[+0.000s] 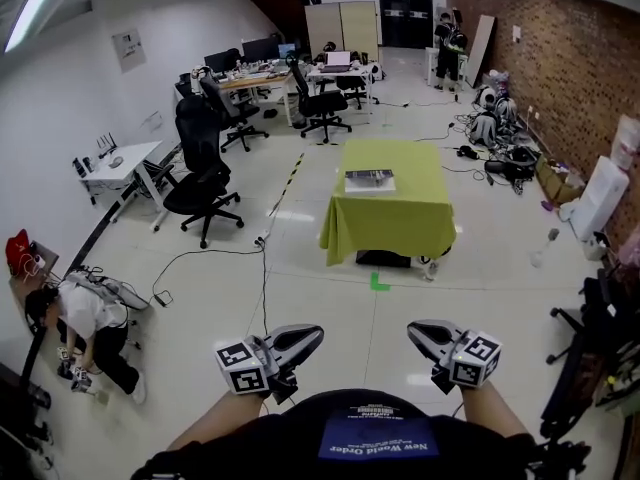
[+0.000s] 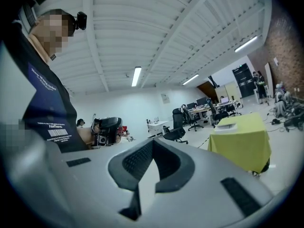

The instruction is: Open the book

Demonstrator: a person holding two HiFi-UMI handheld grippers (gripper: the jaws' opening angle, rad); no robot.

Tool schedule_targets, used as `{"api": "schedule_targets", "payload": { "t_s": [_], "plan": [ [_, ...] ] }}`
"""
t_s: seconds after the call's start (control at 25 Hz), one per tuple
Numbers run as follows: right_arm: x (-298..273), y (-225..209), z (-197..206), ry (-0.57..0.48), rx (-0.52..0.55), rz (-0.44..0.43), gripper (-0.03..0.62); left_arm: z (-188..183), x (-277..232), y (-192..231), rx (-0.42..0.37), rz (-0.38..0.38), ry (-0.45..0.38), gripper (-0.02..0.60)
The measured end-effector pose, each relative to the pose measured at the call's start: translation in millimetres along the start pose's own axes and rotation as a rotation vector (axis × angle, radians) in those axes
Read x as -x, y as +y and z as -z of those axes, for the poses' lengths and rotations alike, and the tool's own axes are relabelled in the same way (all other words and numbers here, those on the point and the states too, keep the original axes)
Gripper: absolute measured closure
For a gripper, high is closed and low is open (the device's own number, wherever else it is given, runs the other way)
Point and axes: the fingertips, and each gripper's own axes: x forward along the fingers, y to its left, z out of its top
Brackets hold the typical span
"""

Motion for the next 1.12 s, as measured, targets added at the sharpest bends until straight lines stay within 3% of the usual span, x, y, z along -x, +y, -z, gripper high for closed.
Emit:
{"api": "schedule_targets", "payload": {
  "t_s": [0.28,0.6,0.88,1.12],
  "plan": [
    [-32.0,-64.8,-19.0,0.020,0.033,0.072,0.608,-14.3,-45.8,77.5,0.017,0.081,0.012,0.575],
    [-121.5,-153.1,-73.3,-0.028,0.033,0.169,0.608,-79.4,-78.9,209.7,-0.021,0.174,0.061,0.575],
    [-188.4,-215.6,-90.4,-0.039,0.036,0.220,0.608,-116.1,-114.5,300.5,-0.051,0.259,0.098,0.575],
    [-202.9,-284.9,-98.1,-0.024,0.004,0.221,0.608,-117.8,-157.6,355.3,-0.039,0.254,0.124,0.575]
  ]
}}
